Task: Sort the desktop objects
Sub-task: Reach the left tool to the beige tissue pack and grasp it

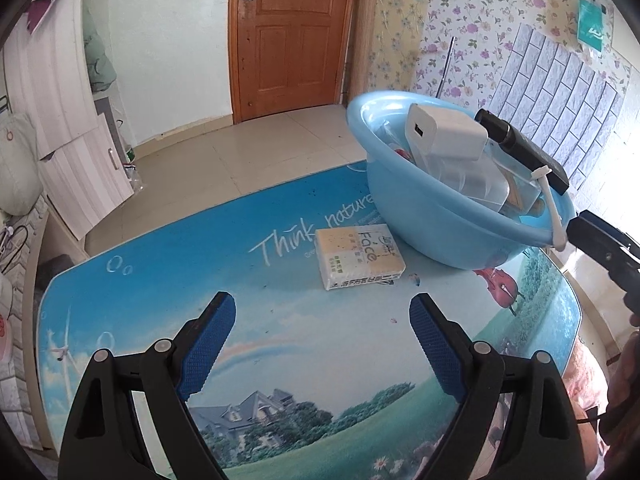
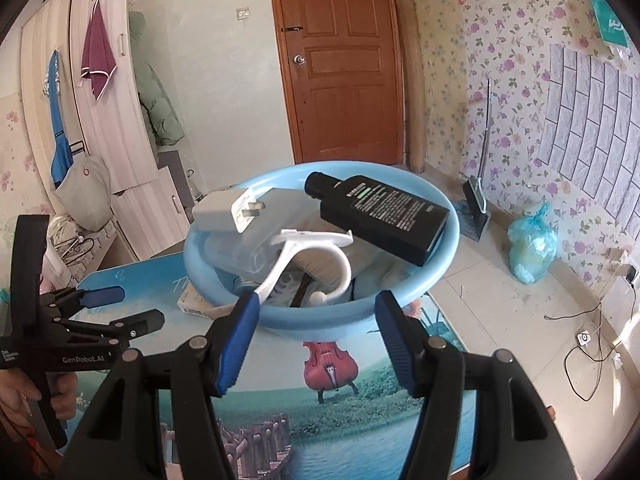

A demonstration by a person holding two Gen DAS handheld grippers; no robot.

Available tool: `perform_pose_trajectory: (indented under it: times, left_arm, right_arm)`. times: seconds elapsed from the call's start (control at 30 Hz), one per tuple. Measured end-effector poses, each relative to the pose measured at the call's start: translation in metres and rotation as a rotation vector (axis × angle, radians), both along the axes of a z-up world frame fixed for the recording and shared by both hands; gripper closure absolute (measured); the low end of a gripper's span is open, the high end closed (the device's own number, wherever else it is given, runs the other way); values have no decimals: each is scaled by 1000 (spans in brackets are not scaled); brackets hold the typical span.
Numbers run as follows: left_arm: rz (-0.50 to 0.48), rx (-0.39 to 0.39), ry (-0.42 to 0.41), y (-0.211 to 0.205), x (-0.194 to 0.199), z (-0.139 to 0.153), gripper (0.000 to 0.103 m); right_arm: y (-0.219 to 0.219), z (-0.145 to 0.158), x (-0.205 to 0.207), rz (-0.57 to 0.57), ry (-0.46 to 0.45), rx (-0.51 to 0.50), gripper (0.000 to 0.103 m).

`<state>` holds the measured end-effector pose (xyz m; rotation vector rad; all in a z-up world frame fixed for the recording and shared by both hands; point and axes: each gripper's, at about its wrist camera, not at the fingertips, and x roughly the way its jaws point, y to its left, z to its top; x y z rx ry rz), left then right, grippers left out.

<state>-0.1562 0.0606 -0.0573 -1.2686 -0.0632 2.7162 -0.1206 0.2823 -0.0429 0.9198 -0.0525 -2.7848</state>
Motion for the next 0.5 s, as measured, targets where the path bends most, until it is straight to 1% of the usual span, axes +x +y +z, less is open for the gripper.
perform_pose_trajectory:
  times: [0.17, 0.33, 0.4, 0.5]
  left_arm:
    - [-19, 12, -22, 11, -18, -12, 14]
    - [-7, 3, -51, 17, -39, -28, 14]
    - [-17, -13, -64, 23, -46, -33, 14]
    - [-40, -58, -75, 31, -54, -38, 14]
  right_arm:
    - [2, 1, 0, 5, 8, -23, 43]
    - [0, 2, 1, 44, 26, -32, 43]
    - [-3, 1, 3, 67, 24, -23, 43]
    - [-7, 0, 4, 98, 27, -14, 43]
